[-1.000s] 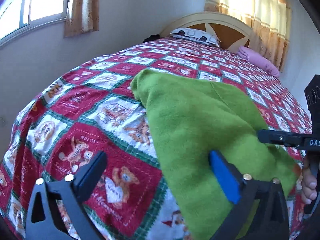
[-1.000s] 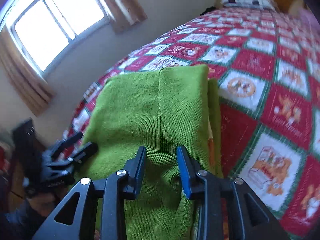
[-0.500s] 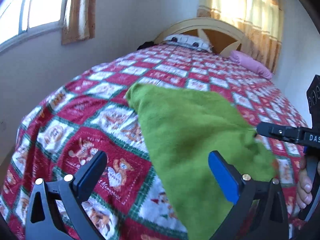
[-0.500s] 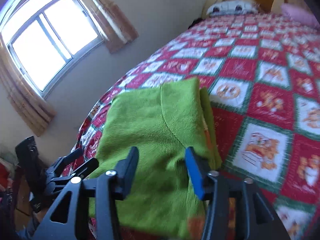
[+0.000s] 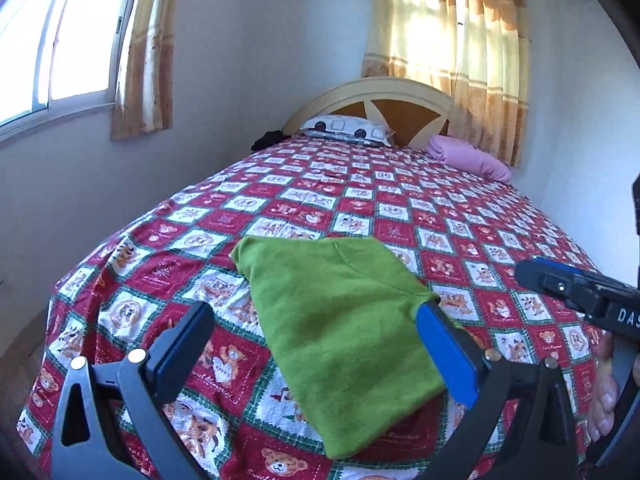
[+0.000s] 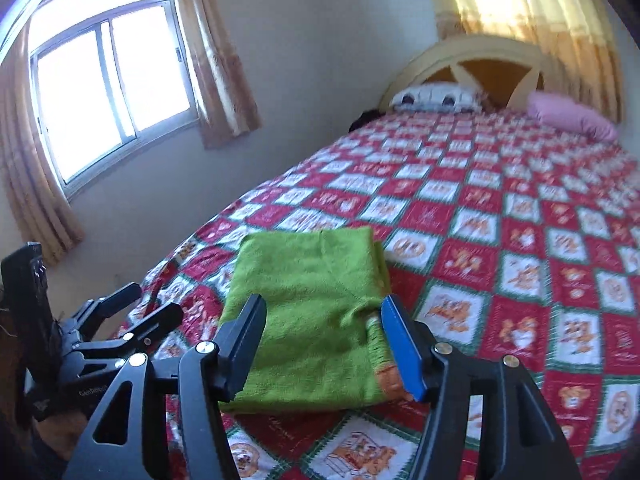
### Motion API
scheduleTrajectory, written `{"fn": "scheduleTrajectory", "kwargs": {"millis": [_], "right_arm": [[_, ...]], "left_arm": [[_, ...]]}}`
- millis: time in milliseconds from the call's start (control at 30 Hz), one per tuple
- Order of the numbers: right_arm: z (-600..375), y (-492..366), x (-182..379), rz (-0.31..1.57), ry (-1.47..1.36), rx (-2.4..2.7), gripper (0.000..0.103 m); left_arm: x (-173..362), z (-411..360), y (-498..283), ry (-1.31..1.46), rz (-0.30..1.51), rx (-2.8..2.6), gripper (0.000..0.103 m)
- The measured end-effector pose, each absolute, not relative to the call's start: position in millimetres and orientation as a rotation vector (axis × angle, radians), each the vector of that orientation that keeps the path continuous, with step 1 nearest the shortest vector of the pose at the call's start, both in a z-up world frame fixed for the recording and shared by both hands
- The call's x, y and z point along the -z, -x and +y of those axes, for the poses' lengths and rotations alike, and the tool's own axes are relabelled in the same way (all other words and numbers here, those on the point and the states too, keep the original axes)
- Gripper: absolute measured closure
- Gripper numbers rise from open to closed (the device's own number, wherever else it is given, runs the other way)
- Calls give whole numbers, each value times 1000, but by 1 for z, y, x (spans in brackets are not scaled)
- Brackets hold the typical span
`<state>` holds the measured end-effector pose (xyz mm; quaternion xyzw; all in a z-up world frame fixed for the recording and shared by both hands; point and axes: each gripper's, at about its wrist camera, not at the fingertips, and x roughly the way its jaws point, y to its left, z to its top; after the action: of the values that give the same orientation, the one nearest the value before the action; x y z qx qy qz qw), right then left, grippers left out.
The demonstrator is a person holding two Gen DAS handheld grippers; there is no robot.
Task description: Fold small clothes
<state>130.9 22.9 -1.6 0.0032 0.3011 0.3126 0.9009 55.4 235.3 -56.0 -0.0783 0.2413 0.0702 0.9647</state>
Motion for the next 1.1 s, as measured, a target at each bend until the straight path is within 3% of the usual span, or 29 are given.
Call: {"fn": "scheduleTrajectory", "kwargs": {"millis": [433,1100], "right_arm": [[-2,-101,-18,518,-14,-593,38],[2,-95,-15,517,-17,-601,36]], "left_arm": [[49,220,-46,140,467,-127,0],[48,218,-45,139,465,-124,0]]}}
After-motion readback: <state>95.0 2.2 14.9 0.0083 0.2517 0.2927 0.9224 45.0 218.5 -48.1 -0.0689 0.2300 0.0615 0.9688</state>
